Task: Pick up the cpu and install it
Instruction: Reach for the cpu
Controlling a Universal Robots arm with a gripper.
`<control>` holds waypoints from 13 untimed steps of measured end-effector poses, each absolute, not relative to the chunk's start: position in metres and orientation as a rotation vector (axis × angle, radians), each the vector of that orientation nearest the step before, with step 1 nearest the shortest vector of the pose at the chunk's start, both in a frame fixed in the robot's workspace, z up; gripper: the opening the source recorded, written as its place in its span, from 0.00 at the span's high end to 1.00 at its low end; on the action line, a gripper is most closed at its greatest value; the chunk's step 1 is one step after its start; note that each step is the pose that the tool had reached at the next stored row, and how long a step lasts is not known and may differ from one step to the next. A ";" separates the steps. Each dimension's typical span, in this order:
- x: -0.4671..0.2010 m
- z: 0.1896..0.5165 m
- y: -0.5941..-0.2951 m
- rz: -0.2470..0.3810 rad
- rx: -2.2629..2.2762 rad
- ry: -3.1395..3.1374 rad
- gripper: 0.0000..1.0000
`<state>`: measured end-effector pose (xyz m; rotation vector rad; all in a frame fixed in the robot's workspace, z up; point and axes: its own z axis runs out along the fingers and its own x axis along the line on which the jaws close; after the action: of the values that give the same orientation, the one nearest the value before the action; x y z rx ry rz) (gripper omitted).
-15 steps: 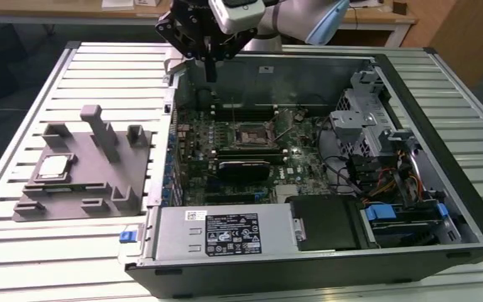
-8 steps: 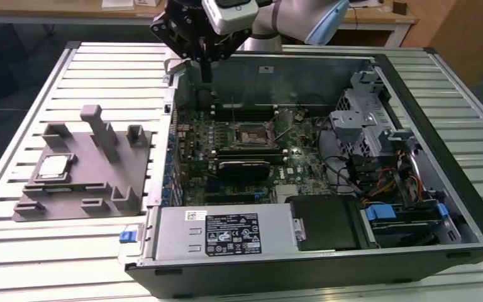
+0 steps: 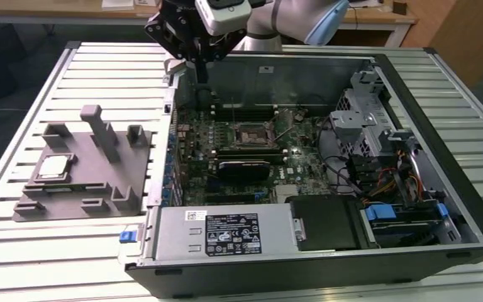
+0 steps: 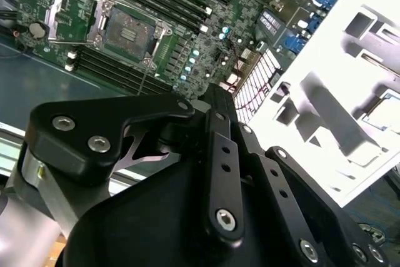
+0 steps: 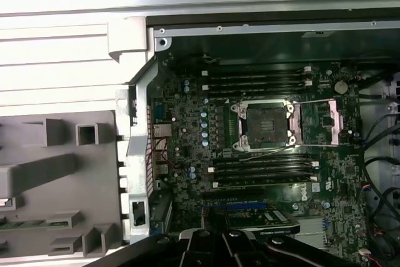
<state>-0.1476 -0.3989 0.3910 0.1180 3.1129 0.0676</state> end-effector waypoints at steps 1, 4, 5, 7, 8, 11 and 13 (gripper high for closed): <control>-0.148 0.391 -0.399 0.068 0.118 3.113 0.89; -0.151 0.390 -0.399 0.068 0.118 3.113 0.89; -0.152 0.390 -0.399 0.068 0.118 3.113 0.89; -0.153 0.390 -0.399 0.068 0.118 3.113 0.89; -0.154 0.390 -0.399 0.068 0.118 3.113 0.89; -0.157 0.390 -0.399 0.068 0.118 3.113 0.89; -0.158 0.389 -0.399 0.068 0.118 3.113 0.89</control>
<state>-0.1582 -0.3989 0.3893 0.1180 3.1129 0.0676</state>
